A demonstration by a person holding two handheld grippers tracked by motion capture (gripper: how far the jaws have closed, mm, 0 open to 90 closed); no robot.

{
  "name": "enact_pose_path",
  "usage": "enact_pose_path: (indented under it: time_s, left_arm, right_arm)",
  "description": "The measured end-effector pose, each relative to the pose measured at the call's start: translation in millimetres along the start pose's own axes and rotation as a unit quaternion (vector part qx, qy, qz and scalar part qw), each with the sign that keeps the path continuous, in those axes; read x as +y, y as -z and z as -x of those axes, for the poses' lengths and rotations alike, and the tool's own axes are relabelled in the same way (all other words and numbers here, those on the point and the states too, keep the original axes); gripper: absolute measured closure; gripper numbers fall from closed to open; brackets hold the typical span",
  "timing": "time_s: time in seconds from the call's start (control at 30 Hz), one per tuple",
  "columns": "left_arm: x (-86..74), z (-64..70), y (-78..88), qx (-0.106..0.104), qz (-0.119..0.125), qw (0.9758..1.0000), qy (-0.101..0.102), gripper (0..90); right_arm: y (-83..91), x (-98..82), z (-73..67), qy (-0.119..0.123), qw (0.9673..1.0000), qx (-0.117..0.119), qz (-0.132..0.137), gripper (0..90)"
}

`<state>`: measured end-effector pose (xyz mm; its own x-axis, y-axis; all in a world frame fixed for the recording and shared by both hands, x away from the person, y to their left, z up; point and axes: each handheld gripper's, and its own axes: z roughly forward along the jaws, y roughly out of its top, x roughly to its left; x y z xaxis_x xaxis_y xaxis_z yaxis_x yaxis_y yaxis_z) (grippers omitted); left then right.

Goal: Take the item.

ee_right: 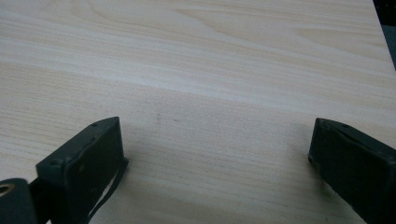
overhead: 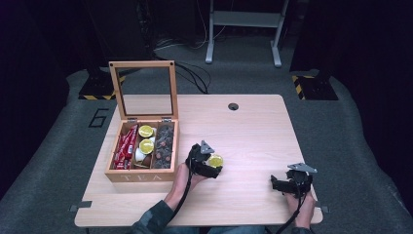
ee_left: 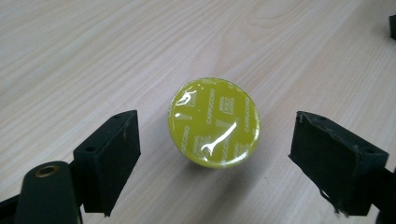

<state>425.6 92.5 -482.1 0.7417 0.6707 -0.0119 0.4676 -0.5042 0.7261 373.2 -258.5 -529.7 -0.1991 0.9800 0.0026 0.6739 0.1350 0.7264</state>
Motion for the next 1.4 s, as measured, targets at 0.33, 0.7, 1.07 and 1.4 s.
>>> enact_pose_path:
  time_s: [0.33,0.7,1.07,1.4]
  left_arm:
    - [-5.0,4.7,43.7,0.019,0.04,0.9989,-0.013,12.5]
    - [-20.8,-1.5,89.4,0.032,0.073,0.9968,-0.009,9.5]
    - [-48.9,-15.4,129.1,0.067,0.092,0.9934,0.004,4.9]
    - [-76.2,-28.8,161.0,0.108,0.098,0.9892,0.012,2.4]
  right_arm:
    - [0.0,0.0,-0.2,-0.001,1.0,0.0,0.0,2.5]
    - [0.0,0.0,-0.2,-0.001,1.0,-0.001,0.0,2.5]
    - [0.1,0.0,-0.7,-0.003,1.0,-0.001,-0.001,2.5]
    - [0.1,0.0,-0.8,-0.003,1.0,-0.001,-0.001,2.4]
